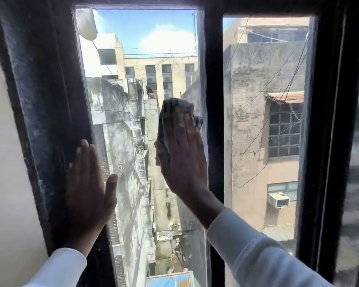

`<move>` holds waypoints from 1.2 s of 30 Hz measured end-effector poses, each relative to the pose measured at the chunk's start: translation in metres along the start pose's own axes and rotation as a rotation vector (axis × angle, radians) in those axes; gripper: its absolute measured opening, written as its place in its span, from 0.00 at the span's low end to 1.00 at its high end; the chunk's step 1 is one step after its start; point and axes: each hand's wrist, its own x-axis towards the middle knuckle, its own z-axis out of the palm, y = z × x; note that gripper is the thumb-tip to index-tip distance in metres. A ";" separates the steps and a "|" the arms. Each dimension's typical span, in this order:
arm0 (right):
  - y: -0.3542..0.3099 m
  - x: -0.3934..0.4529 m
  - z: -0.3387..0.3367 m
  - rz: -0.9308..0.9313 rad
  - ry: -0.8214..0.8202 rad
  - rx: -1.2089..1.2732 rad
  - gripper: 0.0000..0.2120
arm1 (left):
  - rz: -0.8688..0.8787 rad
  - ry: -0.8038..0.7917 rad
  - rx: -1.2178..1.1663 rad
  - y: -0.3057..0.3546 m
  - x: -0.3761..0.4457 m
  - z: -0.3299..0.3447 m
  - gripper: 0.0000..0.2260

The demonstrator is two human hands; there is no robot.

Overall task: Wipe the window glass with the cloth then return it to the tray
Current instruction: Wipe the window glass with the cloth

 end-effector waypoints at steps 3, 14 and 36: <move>0.004 -0.106 0.015 -0.327 -0.171 -0.093 0.40 | 0.001 0.008 0.014 0.001 0.002 0.001 0.40; 0.021 -0.072 0.005 -0.559 -0.279 -0.105 0.48 | -0.004 0.038 0.035 0.005 -0.001 -0.003 0.37; 0.035 0.031 -0.036 -0.235 -0.010 0.026 0.42 | -0.015 0.058 -0.083 0.010 0.007 -0.010 0.32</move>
